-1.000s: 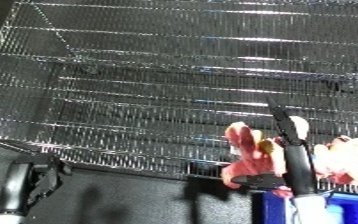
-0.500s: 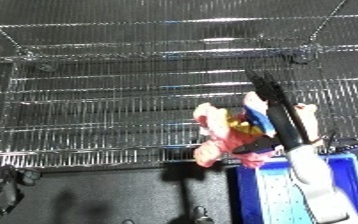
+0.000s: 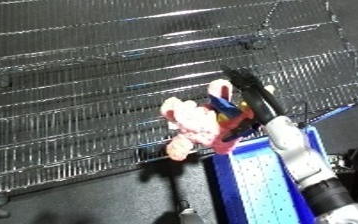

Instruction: Pick up the object and place it into the box

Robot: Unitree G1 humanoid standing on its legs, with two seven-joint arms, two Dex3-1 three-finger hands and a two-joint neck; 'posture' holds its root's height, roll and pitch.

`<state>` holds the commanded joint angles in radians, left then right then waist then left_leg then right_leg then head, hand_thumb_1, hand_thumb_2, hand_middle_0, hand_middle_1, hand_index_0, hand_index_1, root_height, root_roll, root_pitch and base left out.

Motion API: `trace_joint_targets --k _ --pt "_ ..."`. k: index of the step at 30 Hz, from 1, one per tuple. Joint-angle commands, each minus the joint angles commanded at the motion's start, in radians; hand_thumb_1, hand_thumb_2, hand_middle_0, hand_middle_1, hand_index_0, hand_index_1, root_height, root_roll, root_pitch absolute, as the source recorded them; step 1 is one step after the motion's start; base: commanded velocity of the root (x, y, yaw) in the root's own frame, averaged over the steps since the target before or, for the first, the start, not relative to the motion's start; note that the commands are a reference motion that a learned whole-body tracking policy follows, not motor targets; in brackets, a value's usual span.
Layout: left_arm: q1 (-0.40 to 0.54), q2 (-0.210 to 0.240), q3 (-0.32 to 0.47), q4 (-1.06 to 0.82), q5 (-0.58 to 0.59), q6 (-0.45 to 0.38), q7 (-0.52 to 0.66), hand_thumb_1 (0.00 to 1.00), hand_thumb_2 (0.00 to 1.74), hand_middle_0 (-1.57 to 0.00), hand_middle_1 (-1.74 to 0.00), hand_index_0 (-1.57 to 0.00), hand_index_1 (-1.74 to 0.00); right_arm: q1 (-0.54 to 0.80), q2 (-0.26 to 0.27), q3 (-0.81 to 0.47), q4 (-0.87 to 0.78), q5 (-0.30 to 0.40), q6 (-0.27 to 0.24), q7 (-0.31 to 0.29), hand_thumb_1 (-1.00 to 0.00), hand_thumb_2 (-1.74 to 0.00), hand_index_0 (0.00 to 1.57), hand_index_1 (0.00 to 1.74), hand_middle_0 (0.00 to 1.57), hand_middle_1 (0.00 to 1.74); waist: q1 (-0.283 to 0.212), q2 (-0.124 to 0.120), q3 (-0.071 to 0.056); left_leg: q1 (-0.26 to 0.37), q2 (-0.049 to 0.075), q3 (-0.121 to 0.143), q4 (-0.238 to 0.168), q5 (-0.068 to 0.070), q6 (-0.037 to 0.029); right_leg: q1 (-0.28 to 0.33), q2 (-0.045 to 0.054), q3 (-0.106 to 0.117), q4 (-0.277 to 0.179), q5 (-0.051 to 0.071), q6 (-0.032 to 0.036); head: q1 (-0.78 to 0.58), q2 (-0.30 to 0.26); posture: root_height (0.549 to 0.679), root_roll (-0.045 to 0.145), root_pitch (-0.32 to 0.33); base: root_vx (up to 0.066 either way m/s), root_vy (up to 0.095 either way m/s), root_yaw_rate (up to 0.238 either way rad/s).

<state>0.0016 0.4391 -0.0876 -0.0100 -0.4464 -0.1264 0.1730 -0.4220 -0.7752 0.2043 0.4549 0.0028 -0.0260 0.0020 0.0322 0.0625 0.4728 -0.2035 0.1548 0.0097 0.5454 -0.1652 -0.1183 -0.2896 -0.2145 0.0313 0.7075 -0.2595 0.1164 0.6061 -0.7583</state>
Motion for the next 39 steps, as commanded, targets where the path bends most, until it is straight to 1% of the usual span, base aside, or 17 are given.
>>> trace_joint_targets --k 4,9,16,18,22,30,36,39 --pt "-0.006 0.004 -0.019 0.0 -0.008 -0.006 -0.002 1.0 1.74 -1.57 -1.74 -1.57 -1.74 -0.032 -0.001 0.03 0.072 -0.004 0.015 0.005 0.0 0.0 0.0 0.0 0.0 0.0 0.0 0.015 0.003 -0.006 -0.004 0.001 -0.003 0.003 -0.001 -0.009 -0.002 0.001 0.0 0.0 0.0004 0.025 -0.003 0.64 0.059 -0.11 0.017 -0.009 -0.007" --pt "-0.014 0.004 -0.041 -0.003 -0.01 -0.013 -0.003 1.0 1.74 -1.57 -1.74 -1.57 -1.74 -0.077 0.006 0.064 0.166 -0.013 0.038 0.01 0.0 0.0 0.0 0.0 0.0 0.0 0.003 0.036 0.011 -0.016 -0.008 0.0 -0.003 0.005 -0.0018 -0.023 -0.004 0.003 0.003 -0.001 0.0 0.046 0.005 0.639 0.061 -0.102 0.006 -0.004 -0.009" --pt "-0.018 0.006 -0.051 -0.008 -0.012 -0.019 -0.002 1.0 1.74 -1.57 -1.74 -1.57 -1.74 -0.147 0.03 0.116 0.298 -0.037 0.035 0.014 0.0 0.0 0.0 0.0 0.0 0.0 0.008 0.054 0.017 -0.024 -0.012 0.0 -0.003 0.003 -0.0025 -0.031 -0.0047 0.002 0.003 -0.002 -0.0002 0.053 0.024 0.64 0.062 -0.092 0.016 -0.003 -0.01" --pt "-0.02 0.007 -0.054 -0.009 -0.012 -0.021 0.0 1.0 1.74 -1.57 -1.74 -1.57 -1.74 -0.167 0.038 0.129 0.334 -0.038 0.029 0.014 -0.1 -0.17 0.16 0.17 0.16 0.17 0.01 0.056 0.02 -0.028 -0.013 -0.001 -0.002 0.003 -0.003 -0.033 -0.0047 0.001 0.002 -0.001 -0.0001 0.054 0.034 0.64 0.062 -0.089 0.012 -0.005 0.0" --pt "-0.023 0.007 -0.052 -0.011 -0.01 -0.024 0.004 1.0 1.74 -1.57 -1.74 -1.57 -1.74 -0.191 0.052 0.144 0.372 -0.035 0.022 0.01 -0.3 -0.52 0.47 0.52 0.47 0.52 0.01 0.058 0.025 -0.034 -0.013 -0.004 0.001 0.003 -0.0035 -0.034 -0.0038 0.0 0.001 -0.001 -0.0005 0.049 0.032 0.64 0.062 -0.086 0.01 -0.005 0.005" --pt "-0.006 0.001 -0.045 -0.006 -0.009 -0.023 0.007 1.0 1.74 -1.57 -1.74 -1.57 -1.74 -0.189 0.069 0.143 0.359 -0.041 0.021 0.001 -0.7 -1.22 1.1 1.22 1.1 1.22 0.01 0.052 0.038 -0.043 -0.012 -0.009 0.015 -0.005 -0.0027 -0.039 -0.0001 -0.001 0.008 -0.001 -0.0026 0.043 0.045 0.639 0.058 -0.084 0.007 -0.004 0.002" --pt "0.0 -0.003 -0.038 -0.002 -0.005 -0.025 0.009 1.0 1.74 -1.57 -1.74 -1.57 -1.74 -0.184 0.077 0.143 0.357 -0.052 0.018 -0.002 -1.0 -1.74 1.57 1.74 1.57 1.74 0.01 0.047 0.044 -0.051 -0.009 -0.011 0.019 -0.006 -0.0046 -0.043 0.0007 -0.003 0.011 -0.001 -0.0029 0.04 0.047 0.639 0.056 -0.083 -0.007 -0.004 0.013" --pt "-0.001 -0.006 -0.031 0.0 -0.001 -0.027 0.012 1.0 1.74 -1.57 -1.74 -1.57 -1.74 -0.189 0.089 0.146 0.364 -0.054 0.016 -0.003 -1.0 -1.74 1.57 1.74 1.57 1.74 0.009 0.044 0.045 -0.054 -0.006 -0.011 0.021 -0.006 -0.0055 -0.045 0.0019 -0.004 0.012 0.0 -0.0034 0.038 0.05 0.639 0.055 -0.082 -0.018 -0.001 -0.008"
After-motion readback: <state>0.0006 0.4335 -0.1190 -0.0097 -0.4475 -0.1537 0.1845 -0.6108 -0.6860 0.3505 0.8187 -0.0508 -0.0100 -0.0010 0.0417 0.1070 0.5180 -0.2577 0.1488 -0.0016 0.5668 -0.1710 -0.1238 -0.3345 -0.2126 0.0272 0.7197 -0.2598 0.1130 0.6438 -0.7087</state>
